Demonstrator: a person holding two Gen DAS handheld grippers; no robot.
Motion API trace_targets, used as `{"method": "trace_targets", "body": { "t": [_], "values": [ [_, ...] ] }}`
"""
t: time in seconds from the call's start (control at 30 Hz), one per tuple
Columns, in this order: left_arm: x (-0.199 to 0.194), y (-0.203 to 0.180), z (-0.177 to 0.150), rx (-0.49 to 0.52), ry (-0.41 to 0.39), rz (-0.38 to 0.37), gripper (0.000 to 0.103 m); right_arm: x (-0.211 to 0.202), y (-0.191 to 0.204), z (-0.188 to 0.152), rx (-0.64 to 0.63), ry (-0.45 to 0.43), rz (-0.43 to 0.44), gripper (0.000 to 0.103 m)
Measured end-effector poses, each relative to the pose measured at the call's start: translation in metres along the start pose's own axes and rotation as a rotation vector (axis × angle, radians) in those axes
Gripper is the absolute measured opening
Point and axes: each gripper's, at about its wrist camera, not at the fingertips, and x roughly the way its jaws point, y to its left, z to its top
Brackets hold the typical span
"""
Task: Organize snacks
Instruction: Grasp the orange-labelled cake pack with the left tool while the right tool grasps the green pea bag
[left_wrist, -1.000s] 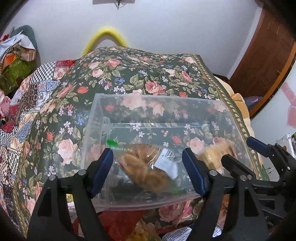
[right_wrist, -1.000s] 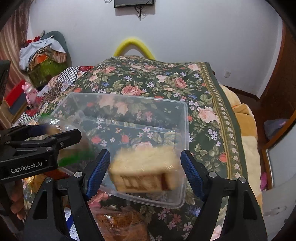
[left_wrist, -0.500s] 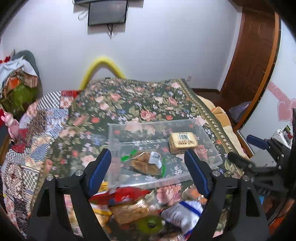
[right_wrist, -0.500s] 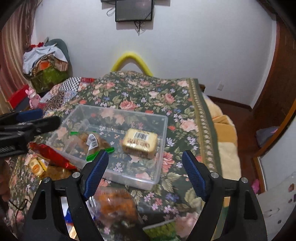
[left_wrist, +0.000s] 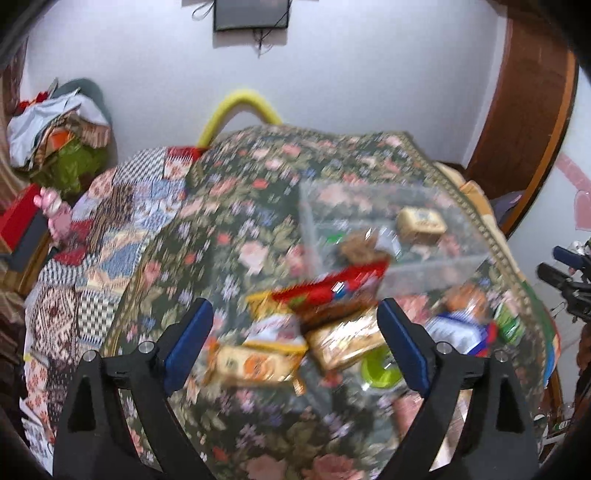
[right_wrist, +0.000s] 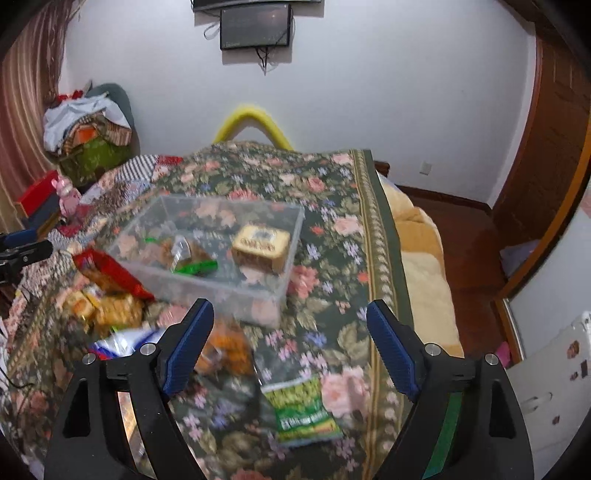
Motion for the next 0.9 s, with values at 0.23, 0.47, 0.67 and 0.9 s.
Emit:
{"method": "trace_targets", "body": {
  "t": [0.23, 0.47, 0.67, 0.9],
  "values": [
    [0.040, 0.025, -0.041, -0.032, 0.106, 0.016, 0.091, 0.020, -0.013, -0.032, 0.050, 0.109, 0.009, 0.083],
    [0.077, 0.047, -0.063, -0.077, 0.178, 0.032, 0.091, 0.049, -0.022, -0.064, 0.079, 0.233, 0.004, 0.083],
    [0.092, 0.049, -0.065, -0.104, 0.179, -0.015, 0.097, 0.063, -0.023, -0.080, 0.078, 0.293, -0.004, 0.083],
    [0.115, 0.043, -0.064, -0.072, 0.213, -0.033, 0.102, 0.069, -0.018, -0.080, 0.067, 0.273, -0.017, 0.083]
  ]
}}
